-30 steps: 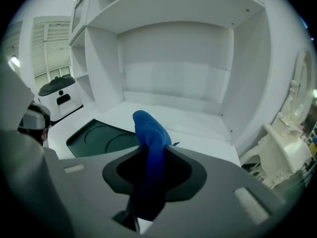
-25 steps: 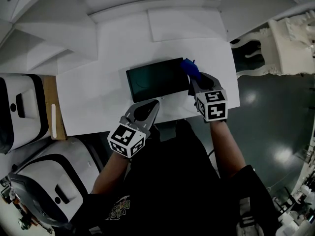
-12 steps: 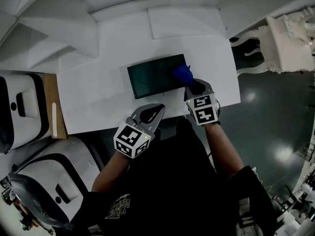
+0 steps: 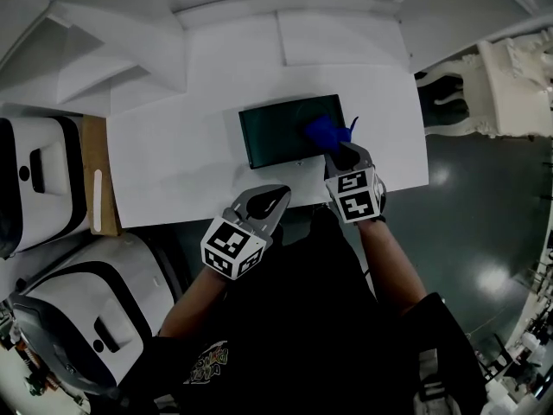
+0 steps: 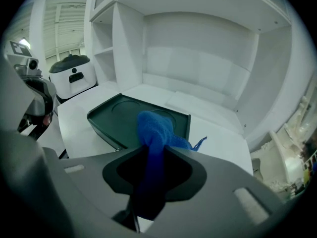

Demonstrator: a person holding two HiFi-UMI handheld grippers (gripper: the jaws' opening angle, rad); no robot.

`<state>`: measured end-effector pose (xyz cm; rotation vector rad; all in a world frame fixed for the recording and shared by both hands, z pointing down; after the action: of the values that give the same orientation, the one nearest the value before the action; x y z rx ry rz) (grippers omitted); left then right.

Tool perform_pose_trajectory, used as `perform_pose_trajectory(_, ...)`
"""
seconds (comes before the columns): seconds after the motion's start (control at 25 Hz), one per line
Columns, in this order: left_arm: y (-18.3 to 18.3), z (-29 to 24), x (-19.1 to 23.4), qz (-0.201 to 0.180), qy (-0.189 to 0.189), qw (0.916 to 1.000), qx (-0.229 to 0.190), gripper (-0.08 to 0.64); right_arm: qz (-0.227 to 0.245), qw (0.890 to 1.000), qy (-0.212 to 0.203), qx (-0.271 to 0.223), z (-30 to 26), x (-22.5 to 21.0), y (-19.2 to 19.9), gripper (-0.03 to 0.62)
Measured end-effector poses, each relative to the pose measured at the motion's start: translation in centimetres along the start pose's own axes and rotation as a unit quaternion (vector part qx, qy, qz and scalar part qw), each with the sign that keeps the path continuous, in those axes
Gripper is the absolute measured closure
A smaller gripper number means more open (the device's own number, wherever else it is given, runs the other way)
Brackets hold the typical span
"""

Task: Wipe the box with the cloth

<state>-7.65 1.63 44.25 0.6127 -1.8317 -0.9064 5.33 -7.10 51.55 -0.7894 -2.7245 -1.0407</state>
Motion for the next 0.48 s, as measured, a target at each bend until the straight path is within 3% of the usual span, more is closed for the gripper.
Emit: perform_pose_trajectory(0.48,0.4,3.2,0.7,0.000,-0.013,0.9999,-0.009,0.560,0.018,0.999,-0.048,-0.011,0.5,5.9,-1.8,0.474)
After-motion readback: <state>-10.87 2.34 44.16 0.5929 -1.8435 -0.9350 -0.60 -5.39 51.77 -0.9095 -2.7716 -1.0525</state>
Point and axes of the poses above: the fingertips, and each gripper's own axes: z backward along the fingers, x to its left, y out of its underside, the point moved 3 cm from there along z, backward along the fingers, and after that the axes turned 15 degrees about y, right-handed, at the moved point
